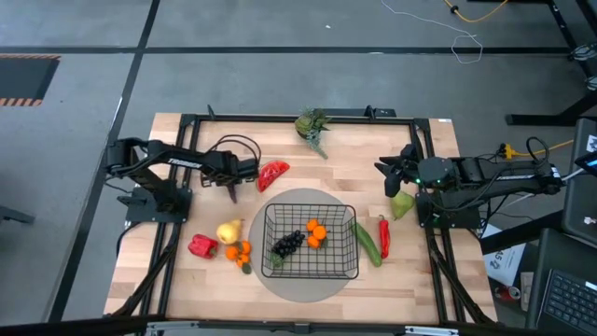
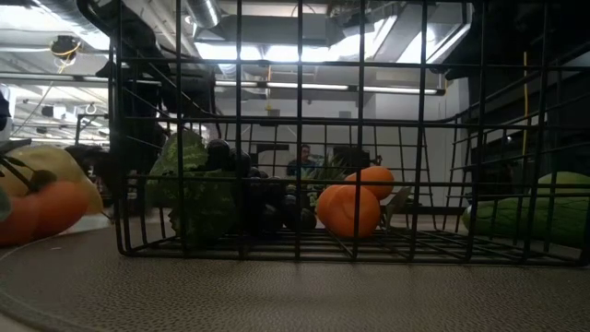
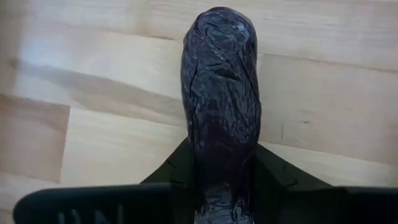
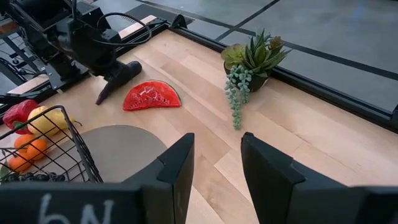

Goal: Build produce basket
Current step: Put the purple eggplant into the black wire basket

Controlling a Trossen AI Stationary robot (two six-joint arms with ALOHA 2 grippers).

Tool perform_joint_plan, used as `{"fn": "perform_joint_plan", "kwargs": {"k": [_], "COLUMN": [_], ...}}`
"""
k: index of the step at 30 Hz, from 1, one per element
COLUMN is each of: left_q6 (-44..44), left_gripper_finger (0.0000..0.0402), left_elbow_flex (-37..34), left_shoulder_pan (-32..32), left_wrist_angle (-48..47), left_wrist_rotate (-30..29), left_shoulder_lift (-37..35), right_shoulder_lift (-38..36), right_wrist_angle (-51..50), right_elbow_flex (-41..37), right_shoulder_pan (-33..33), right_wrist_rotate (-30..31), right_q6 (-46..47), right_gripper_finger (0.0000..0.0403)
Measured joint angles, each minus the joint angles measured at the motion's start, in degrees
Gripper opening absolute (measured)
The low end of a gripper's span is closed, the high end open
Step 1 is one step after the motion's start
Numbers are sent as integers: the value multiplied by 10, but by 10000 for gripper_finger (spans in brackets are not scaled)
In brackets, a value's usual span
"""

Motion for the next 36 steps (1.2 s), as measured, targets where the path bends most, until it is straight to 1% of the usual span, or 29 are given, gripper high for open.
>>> {"fn": "perform_joint_plan", "kwargs": {"k": [5, 8, 11, 15, 20, 24, 27, 30, 33, 36], "left_q6": [44, 74, 122, 214, 354, 444, 489, 518, 547, 558], "left_gripper_finger": [81, 81, 81, 81, 81, 81, 81, 81, 81, 81], "left_elbow_flex": [13, 38, 74, 136, 240, 332, 389, 417, 422, 423], "left_shoulder_pan": [-1, -6, -11, -25, -54, -83, -111, -137, -163, -182], "left_wrist_angle": [3, 5, 2, 2, 3, 9, 11, 46, 111, 159], "left_wrist_rotate": [-12, -32, -37, -42, -42, -17, -9, -9, -5, 19], "left_shoulder_lift": [2, 2, -6, -19, -41, -46, -46, -46, -46, -44], "right_shoulder_lift": [0, 0, 0, 0, 0, 0, 0, 0, 0, 0], "right_wrist_angle": [0, 0, 0, 0, 0, 1, 10, 18, 20, 20], "right_elbow_flex": [0, 0, 0, 0, 0, 0, 0, 0, 0, 0], "right_shoulder_pan": [0, 0, 0, 0, 0, 0, 0, 0, 0, 0], "right_wrist_rotate": [0, 0, 0, 0, 0, 0, 0, 1, 1, 1], "right_q6": [1, 1, 1, 2, 2, 2, 2, 2, 2, 10], "right_gripper_finger": [134, 134, 134, 134, 134, 134, 134, 134, 134, 134]}}
